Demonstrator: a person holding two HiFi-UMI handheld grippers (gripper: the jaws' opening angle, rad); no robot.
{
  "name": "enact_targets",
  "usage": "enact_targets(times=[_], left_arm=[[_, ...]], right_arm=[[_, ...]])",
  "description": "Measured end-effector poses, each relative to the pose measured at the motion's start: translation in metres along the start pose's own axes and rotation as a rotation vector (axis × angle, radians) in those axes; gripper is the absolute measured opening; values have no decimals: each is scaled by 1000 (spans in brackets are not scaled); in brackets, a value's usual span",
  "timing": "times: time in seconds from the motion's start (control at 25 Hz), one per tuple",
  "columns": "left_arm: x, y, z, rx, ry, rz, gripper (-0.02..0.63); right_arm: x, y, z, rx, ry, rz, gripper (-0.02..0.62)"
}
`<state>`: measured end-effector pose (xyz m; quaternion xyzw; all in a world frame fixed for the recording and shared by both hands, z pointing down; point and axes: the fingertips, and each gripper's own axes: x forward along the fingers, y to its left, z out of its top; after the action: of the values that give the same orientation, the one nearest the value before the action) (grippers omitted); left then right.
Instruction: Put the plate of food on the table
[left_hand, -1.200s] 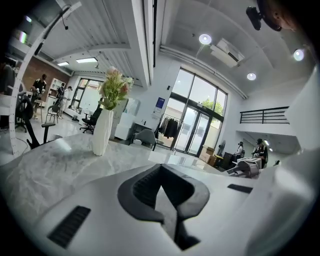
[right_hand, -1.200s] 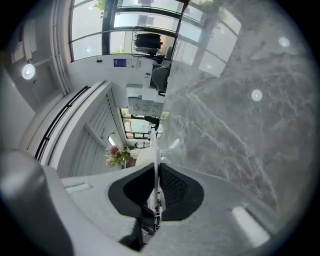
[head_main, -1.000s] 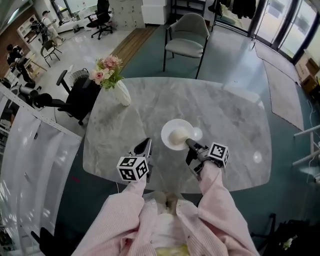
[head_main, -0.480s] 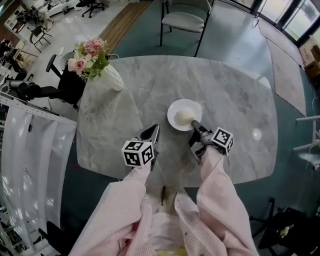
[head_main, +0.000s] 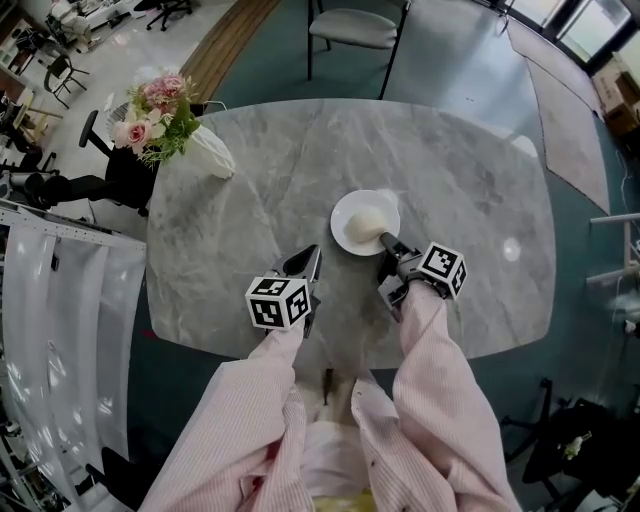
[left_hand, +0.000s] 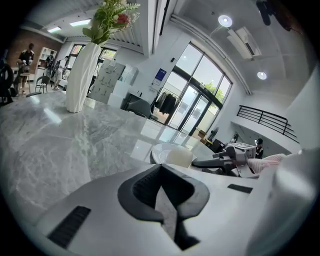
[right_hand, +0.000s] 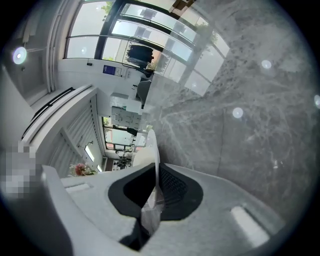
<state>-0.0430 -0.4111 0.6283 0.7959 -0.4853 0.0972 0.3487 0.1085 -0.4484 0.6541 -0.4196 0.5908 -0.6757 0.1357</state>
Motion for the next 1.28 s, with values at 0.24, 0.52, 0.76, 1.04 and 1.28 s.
enact_targets(times=[0.24,0.52,0.76,1.04,1.28], left_arm=[[3,-1,-4,-8,8,-8,-5],[4,-2,-5,-7,19,-13,-5],[3,-2,-6,-7,22,-12,-5],[2,0,-7,-7,25,-10,-5],[0,-3,-8,-2,31,-11,-5]], right_arm=[[2,-3,3,-50,16,-72,20],[5,-4,0,-197,54,-152,37],[6,-8,-5,-349,90,-243,65],[5,-8,-11,-510,148,-295,104],[-1,-11,-11,-605,132,-370,141]])
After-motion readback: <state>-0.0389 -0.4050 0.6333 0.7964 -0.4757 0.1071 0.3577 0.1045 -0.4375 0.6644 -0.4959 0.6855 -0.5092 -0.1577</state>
